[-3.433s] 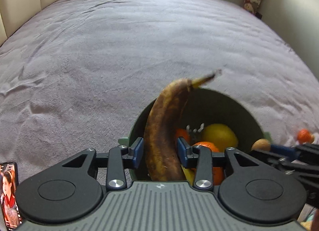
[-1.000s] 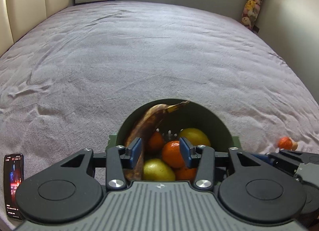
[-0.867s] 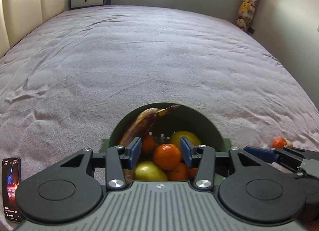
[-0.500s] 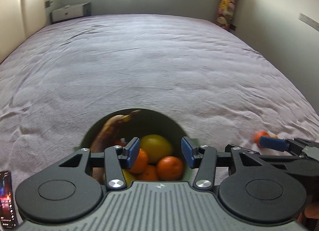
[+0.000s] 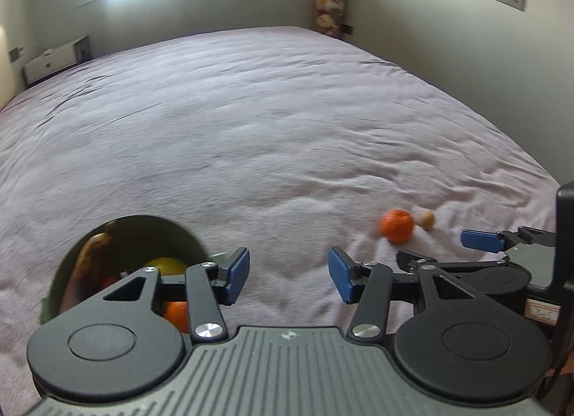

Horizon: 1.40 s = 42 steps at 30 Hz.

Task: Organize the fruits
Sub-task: 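Move both open tools toward the loose mandarin and small kiwi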

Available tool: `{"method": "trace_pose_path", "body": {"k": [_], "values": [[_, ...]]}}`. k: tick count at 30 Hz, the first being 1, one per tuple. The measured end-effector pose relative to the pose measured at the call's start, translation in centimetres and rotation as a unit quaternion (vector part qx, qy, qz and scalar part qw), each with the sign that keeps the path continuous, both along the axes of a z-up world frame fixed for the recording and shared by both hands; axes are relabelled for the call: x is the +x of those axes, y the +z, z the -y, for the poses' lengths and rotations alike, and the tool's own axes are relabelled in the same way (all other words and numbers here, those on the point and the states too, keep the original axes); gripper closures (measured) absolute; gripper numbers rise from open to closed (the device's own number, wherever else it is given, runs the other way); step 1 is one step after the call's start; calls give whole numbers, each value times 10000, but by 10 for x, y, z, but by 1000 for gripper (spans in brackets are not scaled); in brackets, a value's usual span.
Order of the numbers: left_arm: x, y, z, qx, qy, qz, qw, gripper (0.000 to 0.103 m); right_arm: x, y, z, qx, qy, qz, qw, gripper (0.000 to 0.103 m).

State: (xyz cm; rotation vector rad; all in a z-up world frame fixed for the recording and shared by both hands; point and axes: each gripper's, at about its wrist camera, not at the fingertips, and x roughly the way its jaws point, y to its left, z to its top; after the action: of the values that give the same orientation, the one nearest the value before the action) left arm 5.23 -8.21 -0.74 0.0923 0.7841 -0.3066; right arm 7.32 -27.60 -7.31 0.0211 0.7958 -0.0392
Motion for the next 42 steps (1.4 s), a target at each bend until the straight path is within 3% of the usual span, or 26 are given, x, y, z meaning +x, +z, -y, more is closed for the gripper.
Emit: {"method": "trace_pose_path", "body": {"k": [5, 13, 19, 22, 28, 33, 39, 42], "values": [[0, -7, 28, -52, -448, 119, 9989, 36, -3, -3, 17, -16, -221, 201, 9996, 25], [11, -24, 63, 93, -507, 452, 9976, 20, 8, -16, 45, -7, -766, 305, 9966, 25], [24, -40, 84, 180, -591, 455, 9971, 16, 15, -32, 84, 1185, -1645, 219, 9790, 27], [28, -47, 93, 64, -725, 584, 9956, 16, 16, -39, 94, 1212, -1900, 219, 9740, 31], [46, -65, 109, -159, -818, 247, 9962, 17, 19, -45, 108, 1708, -2008, 286, 9642, 48], [51, -77, 115, 2, -980, 471, 9941, 16, 22, -50, 114, 2009, -1956, 249, 9596, 59], [53, -94, 131, 347, -1441, 498, 9877, 16, 24, -54, 122, 2536, -2100, 335, 9436, 59], [58, -103, 136, 388, -1434, 443, 9879, 16, 31, -54, 118, 2515, -2020, 379, 9458, 60]]}}
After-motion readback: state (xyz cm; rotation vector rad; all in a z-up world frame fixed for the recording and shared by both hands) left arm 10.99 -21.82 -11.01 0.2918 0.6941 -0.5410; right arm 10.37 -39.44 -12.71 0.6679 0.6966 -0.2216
